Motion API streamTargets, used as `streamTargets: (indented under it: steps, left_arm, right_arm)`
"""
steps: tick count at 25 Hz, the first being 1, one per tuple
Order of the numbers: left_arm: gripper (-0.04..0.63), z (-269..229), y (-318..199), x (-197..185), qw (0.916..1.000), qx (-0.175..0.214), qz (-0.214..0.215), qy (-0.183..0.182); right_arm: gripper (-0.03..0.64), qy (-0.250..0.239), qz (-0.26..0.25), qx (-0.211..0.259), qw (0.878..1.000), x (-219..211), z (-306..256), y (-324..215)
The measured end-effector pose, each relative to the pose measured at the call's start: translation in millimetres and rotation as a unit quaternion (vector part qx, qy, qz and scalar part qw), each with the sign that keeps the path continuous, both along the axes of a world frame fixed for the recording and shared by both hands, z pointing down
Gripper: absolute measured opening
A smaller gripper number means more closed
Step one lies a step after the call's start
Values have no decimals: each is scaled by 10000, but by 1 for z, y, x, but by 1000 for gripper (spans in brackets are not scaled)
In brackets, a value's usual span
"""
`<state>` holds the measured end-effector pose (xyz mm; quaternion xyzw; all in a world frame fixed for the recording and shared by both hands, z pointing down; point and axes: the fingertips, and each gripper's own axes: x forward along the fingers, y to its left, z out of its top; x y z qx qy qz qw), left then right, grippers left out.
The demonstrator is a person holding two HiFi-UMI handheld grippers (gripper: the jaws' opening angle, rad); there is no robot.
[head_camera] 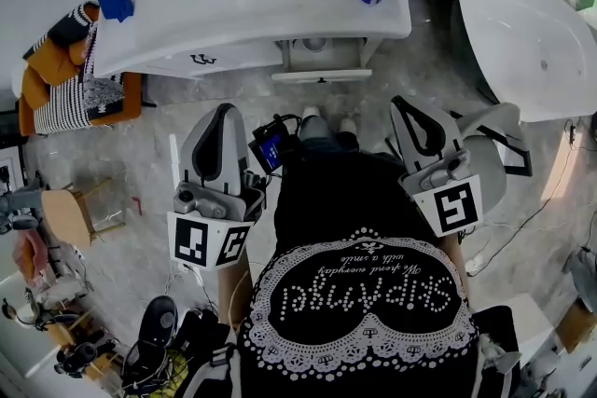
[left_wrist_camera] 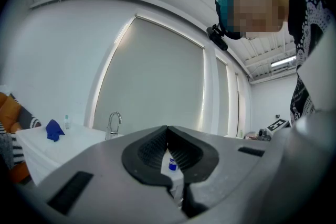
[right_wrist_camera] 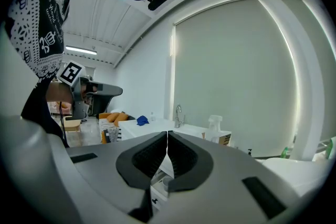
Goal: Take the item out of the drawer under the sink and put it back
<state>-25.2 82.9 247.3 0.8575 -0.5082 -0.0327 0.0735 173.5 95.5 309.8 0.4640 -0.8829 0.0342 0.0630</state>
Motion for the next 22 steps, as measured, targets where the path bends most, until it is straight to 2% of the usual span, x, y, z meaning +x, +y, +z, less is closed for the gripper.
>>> streamTargets:
  steps: [8, 22]
  left_arm:
    - [5, 3, 0, 11, 10000, 1, 98, 1]
    - [5, 2, 7, 13, 10000, -36, -80, 8]
  right_arm:
    - [20, 43, 100, -14, 9999, 11, 7, 3]
    - [20, 82, -84, -70, 9999, 11, 9, 4]
